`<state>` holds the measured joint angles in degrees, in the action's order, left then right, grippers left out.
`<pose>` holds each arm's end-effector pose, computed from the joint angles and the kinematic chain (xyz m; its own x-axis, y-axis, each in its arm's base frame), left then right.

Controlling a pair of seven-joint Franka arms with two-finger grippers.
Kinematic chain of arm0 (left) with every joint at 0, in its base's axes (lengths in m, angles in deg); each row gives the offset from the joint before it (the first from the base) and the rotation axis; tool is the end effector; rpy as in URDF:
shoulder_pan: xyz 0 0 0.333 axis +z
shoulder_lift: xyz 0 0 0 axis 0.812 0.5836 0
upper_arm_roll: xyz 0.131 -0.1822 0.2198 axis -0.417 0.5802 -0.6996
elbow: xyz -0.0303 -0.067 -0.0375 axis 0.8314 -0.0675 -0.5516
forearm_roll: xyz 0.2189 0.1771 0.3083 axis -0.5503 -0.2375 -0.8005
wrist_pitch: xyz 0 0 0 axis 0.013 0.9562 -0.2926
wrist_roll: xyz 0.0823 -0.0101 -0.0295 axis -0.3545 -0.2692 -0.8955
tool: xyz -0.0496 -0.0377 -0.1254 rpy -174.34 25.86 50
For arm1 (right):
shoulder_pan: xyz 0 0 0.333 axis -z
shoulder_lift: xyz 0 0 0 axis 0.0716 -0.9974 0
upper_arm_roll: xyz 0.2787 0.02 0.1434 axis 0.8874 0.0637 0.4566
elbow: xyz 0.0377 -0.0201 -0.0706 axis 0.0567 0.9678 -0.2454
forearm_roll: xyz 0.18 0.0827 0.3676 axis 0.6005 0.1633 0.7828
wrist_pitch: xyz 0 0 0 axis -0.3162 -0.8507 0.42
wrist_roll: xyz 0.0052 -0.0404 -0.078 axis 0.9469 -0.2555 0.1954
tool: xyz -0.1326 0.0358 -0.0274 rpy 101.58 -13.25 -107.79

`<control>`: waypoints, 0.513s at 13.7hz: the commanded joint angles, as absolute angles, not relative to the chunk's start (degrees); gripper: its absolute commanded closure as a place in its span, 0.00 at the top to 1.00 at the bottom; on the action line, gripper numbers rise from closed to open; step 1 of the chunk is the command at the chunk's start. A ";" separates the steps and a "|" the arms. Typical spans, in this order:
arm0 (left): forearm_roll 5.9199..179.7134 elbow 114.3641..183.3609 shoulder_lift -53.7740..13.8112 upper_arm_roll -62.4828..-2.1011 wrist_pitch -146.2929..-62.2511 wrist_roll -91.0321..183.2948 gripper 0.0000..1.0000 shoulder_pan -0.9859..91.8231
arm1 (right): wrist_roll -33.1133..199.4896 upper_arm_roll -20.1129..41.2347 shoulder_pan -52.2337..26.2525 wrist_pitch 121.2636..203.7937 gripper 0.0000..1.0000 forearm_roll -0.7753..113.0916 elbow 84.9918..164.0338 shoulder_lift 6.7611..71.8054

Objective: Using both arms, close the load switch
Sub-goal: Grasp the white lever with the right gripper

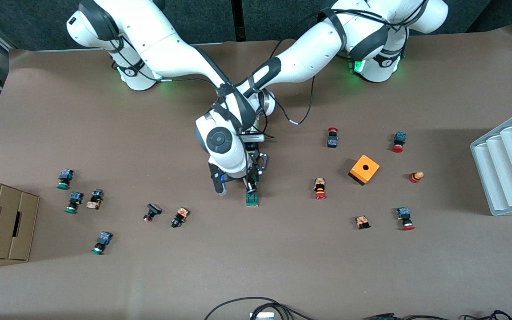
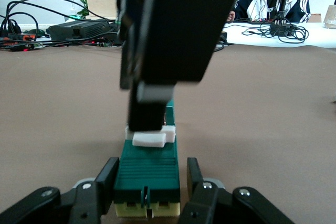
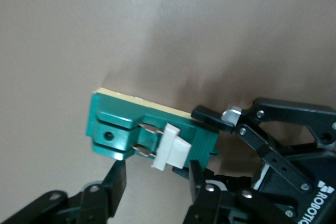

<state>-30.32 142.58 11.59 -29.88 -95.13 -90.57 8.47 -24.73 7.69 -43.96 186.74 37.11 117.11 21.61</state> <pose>0.3807 -0.5775 0.0349 0.3129 0.0142 0.9497 0.0280 -0.9996 0.0058 0.5511 0.4823 0.1750 0.2853 -0.9451 -0.1591 -0.9576 -0.2742 -0.0882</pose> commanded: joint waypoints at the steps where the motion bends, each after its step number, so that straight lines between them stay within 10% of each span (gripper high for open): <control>1: -29.47 142.58 11.09 -29.61 -94.51 -89.54 0.60 8.24 | -25.12 7.05 -44.85 188.76 0.56 38.91 117.69 21.18; 7: -29.47 142.67 11.09 -29.61 -94.51 -89.62 0.60 8.15 | -24.68 6.52 -45.72 188.94 0.53 38.39 119.97 22.05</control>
<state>-30.30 142.58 11.59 -29.84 -95.13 -90.57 8.43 -25.19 7.33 -44.55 187.63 37.12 117.74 21.09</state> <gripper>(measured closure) 0.401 0.463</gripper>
